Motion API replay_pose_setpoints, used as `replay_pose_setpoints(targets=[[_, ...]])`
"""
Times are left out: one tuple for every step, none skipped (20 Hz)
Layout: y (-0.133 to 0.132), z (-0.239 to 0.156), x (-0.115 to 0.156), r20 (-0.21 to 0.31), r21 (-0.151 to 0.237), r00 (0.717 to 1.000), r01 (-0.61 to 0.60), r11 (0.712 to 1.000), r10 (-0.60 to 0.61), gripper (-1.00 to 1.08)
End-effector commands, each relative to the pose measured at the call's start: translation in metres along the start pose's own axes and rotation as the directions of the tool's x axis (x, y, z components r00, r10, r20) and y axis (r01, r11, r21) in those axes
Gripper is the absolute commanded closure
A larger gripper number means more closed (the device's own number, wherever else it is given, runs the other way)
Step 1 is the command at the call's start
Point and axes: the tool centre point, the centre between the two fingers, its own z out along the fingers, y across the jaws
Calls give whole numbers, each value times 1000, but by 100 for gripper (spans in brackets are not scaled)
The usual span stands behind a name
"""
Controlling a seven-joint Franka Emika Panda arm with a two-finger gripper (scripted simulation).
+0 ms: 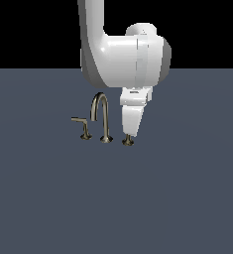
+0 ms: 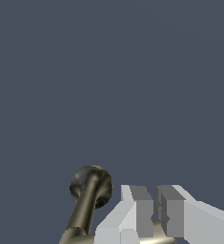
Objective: Turn on the faucet by rotating a designated handle.
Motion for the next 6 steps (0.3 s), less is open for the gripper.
replay_pose_setpoints(targets=[[1,-1,-34,9,1,999,37,999,-37,108],[1,-1,-41,10,1,999,40,999,-40,108],[1,-1,-47,11,0,999,44,999,-44,108],[1,-1,-54,11,0,999,48,999,-48,108],[0,-1,-61,12,0,999,52,999,-52,108],[0,-1,-61,12,0,999,52,999,-52,108]])
